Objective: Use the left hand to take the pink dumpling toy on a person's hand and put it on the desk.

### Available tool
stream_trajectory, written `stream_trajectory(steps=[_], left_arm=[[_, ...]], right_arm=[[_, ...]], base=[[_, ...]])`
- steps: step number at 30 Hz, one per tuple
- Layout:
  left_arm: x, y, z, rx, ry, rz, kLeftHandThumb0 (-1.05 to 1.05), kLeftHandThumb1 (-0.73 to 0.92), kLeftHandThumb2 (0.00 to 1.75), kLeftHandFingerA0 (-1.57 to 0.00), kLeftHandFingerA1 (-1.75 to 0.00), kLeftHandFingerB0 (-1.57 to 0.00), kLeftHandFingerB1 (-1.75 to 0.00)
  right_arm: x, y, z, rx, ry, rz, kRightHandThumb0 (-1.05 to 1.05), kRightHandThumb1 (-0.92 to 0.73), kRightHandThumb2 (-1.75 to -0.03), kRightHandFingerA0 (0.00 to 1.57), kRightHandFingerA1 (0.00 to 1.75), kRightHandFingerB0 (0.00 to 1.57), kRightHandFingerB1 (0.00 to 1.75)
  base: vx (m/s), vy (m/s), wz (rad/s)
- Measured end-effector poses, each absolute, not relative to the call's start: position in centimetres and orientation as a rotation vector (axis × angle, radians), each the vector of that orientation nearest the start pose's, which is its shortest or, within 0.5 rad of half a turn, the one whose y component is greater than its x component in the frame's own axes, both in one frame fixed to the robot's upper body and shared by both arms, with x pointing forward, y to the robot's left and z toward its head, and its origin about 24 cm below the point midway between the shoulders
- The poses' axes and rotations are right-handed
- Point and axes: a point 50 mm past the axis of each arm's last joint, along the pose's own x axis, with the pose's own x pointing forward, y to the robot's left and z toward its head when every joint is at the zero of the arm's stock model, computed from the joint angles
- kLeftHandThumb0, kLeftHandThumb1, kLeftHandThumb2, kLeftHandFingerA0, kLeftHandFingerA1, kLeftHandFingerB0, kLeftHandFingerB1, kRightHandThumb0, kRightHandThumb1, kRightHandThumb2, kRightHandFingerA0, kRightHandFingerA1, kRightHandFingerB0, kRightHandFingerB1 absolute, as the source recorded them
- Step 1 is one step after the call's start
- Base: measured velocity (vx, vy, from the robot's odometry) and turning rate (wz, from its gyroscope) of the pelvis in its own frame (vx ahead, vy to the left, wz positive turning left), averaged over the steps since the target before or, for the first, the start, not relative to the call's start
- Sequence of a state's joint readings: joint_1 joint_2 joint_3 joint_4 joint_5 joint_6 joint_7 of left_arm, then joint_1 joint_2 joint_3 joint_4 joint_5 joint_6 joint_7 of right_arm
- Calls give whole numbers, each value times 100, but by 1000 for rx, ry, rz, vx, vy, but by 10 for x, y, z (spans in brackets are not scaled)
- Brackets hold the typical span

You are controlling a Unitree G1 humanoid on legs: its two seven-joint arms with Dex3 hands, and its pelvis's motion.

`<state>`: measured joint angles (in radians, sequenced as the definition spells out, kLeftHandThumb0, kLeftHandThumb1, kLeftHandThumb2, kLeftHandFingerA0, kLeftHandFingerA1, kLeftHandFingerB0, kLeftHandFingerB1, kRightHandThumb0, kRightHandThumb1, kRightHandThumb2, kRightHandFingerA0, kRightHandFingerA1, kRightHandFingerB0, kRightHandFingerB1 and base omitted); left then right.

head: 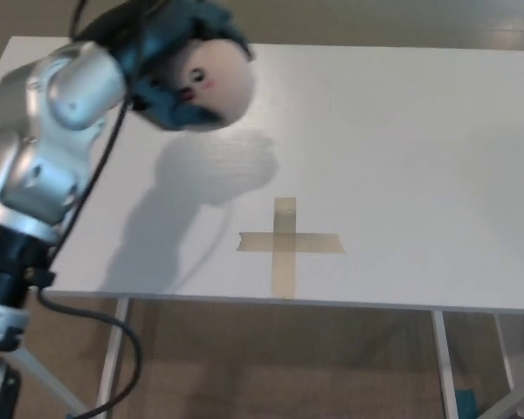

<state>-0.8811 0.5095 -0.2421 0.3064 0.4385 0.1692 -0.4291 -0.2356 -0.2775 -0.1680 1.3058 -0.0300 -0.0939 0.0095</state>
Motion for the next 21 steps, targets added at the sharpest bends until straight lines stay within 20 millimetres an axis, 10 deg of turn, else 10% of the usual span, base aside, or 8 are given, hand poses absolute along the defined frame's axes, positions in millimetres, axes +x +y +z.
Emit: stream_trajectory(steps=[11,18,21], left_arm=[[383,209,195,1097,17,-246,-27,79,63,-83,-52,-71,-46],[385,222,177,1135,114,-245,-32,79,63,-69,-45,-45,-36],[385,223,174,1161,124,-250,-30,80,64,-91,-60,-69,-45]], right_arm=[[178,-264,-124,-163,947,-238,-30,-67,-60,51,42,46,40],[177,-264,-124,-163,948,-238,-30,-67,-60,51,42,46,40],[177,-264,-124,-163,949,-238,-30,-67,-60,52,42,47,40]], base=[[0,0,0],[0,0,0],[0,0,0]])
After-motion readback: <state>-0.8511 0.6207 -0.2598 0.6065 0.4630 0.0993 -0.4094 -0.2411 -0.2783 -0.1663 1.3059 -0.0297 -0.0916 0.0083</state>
